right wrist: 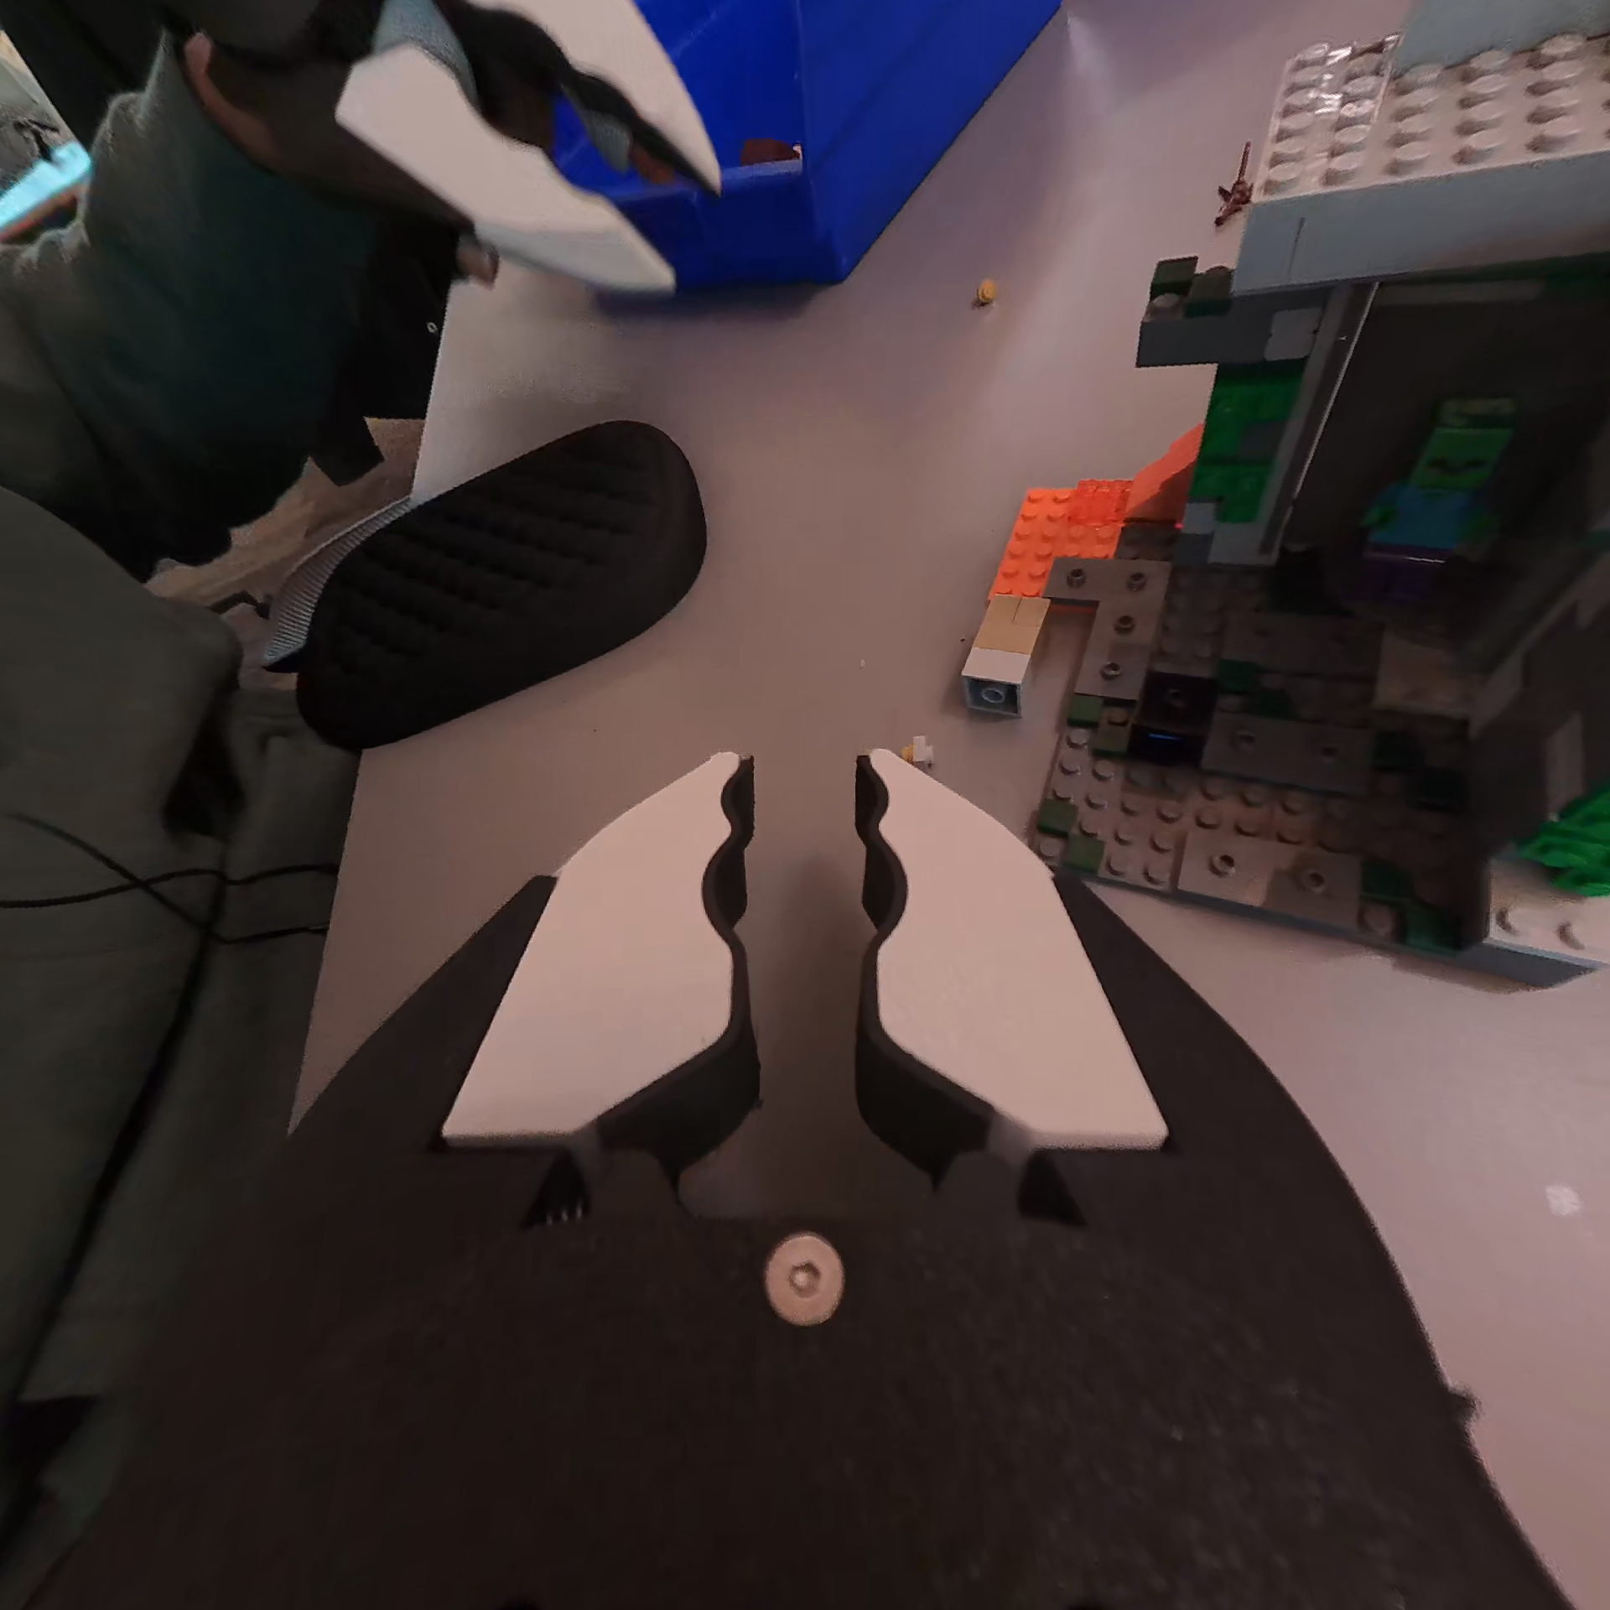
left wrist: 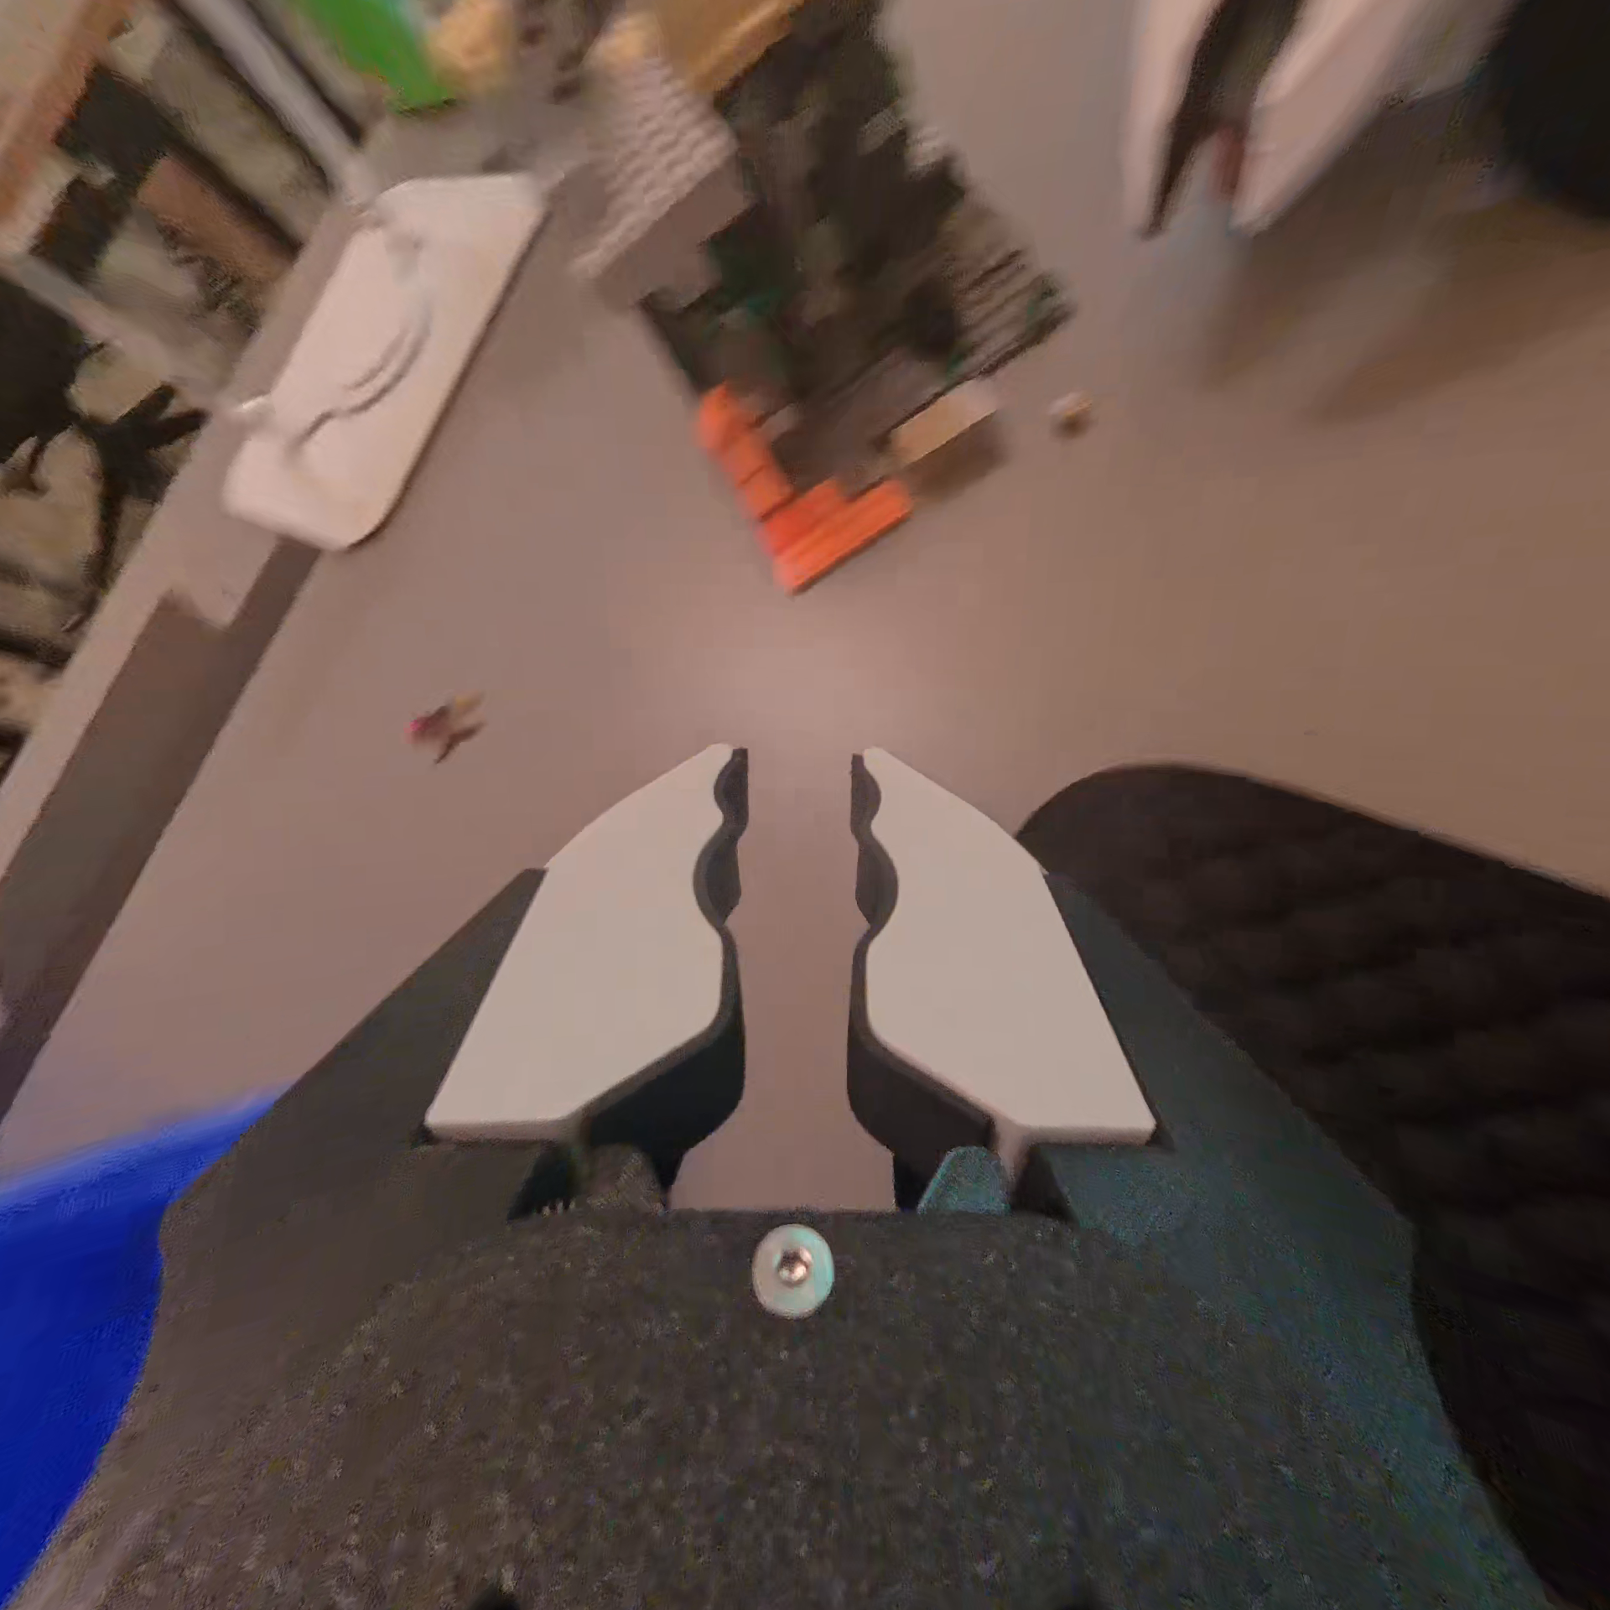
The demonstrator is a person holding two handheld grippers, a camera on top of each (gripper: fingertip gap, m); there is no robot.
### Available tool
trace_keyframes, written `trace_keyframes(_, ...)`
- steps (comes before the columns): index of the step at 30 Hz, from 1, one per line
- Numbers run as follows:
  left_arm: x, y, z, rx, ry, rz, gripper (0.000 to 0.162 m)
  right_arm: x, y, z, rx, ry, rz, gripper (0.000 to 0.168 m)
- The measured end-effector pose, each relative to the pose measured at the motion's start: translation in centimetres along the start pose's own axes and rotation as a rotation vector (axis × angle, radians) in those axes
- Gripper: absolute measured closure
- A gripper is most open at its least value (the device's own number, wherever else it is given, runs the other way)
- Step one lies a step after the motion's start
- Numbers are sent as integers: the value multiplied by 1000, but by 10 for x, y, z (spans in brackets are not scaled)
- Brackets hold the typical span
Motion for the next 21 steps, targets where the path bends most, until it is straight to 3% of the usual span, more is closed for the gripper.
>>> trace_keyframes(5,-66,69,20,-94,-45,-202,142,-1,1,-4,42,-43,-36,146)
trace_keyframes(9,-107,81,28,-68,-116,-232,142,0,2,-7,75,-69,-74,146)
trace_keyframes(17,-128,89,42,84,-164,-305,149,-3,3,-12,101,-114,-100,147)
trace_keyframes(21,-128,90,42,43,-149,-295,153,-4,2,-12,113,-118,-103,147)
Point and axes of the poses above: each gripper's, where its closed fingertips meet, x back along the fingers, z out of its top, y = z × x across the jaws, the point moved 3 cm from there along x, back along the fingers, and after that the axes turned 12 degrees about x, right-handed, at the moved point
